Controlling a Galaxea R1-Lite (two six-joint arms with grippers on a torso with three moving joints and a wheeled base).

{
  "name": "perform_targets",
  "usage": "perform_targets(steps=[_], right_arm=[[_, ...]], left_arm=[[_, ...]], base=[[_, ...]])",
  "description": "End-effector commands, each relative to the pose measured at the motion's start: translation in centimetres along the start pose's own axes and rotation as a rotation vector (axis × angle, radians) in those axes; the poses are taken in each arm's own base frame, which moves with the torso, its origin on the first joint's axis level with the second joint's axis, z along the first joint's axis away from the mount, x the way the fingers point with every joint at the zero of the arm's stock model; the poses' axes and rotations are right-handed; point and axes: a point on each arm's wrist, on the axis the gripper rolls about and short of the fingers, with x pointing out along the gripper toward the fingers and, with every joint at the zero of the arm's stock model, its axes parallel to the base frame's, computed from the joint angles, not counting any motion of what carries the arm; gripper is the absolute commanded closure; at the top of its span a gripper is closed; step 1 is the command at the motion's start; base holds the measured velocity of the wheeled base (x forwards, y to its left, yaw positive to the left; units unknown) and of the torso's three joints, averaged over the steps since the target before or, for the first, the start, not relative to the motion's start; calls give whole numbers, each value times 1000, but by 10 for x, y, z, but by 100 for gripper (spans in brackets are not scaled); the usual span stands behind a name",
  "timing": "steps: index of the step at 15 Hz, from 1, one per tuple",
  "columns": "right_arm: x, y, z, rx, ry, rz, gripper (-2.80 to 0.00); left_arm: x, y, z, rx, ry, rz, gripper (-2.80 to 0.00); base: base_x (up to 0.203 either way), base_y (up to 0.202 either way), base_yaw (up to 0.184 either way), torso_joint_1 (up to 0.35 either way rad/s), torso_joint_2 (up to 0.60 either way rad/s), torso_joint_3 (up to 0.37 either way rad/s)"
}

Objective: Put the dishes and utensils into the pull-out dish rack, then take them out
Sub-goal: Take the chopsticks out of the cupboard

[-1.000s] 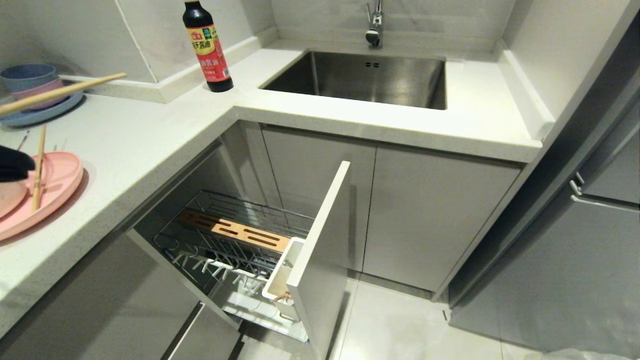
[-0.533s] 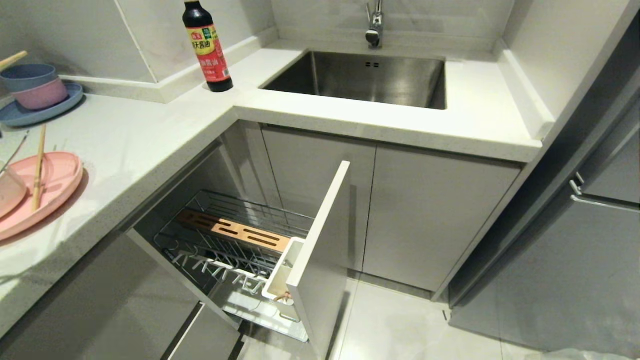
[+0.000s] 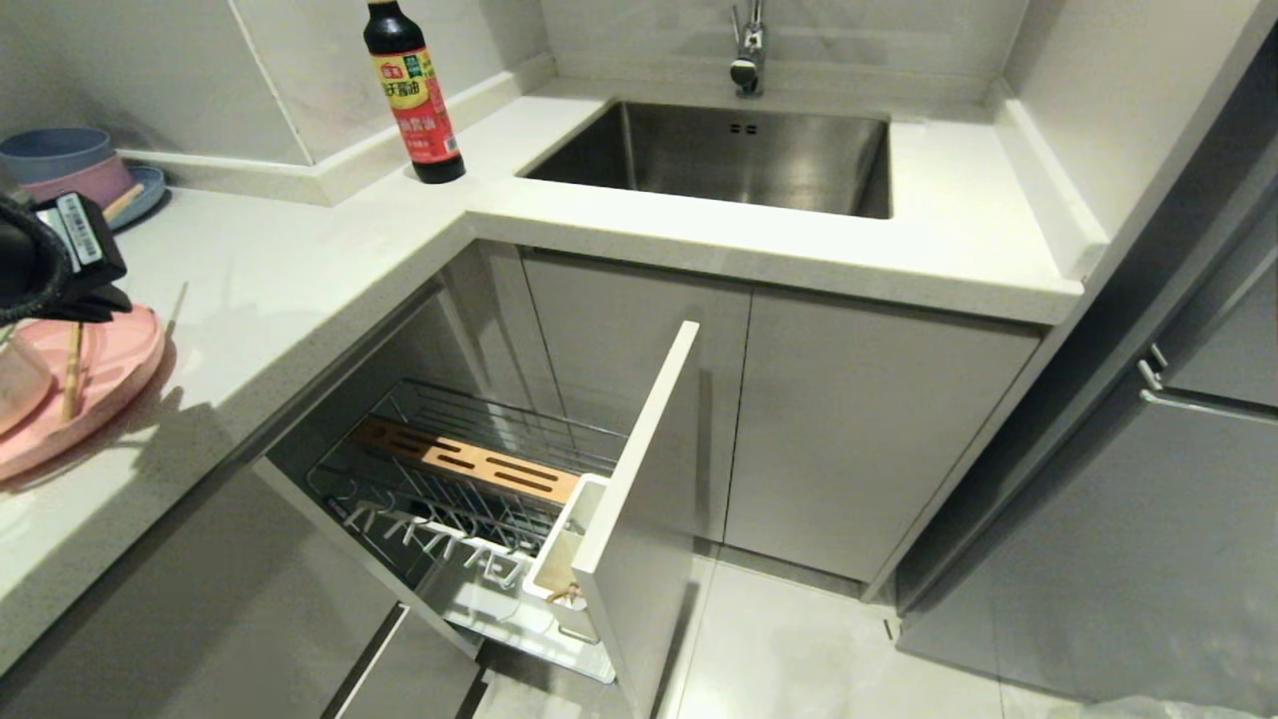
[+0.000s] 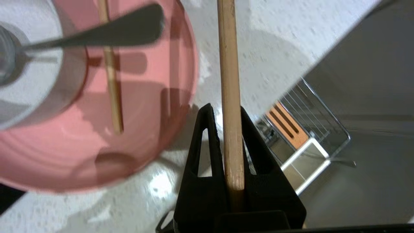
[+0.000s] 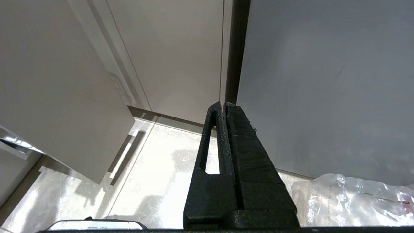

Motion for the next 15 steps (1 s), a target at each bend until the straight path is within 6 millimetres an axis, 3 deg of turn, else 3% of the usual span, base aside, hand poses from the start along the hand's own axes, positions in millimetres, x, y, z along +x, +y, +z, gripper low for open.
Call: perform_targets(steps=[1,15], right_arm=[[0,0,0,0,1,1,0],[0,0,0,0,0,0,0]], left_arm=[[19,4,4,-13,20,35,0],[48,23,8,-60,57,112,0]], base=[[0,0,0,0,0,0],[0,0,0,0,0,0]])
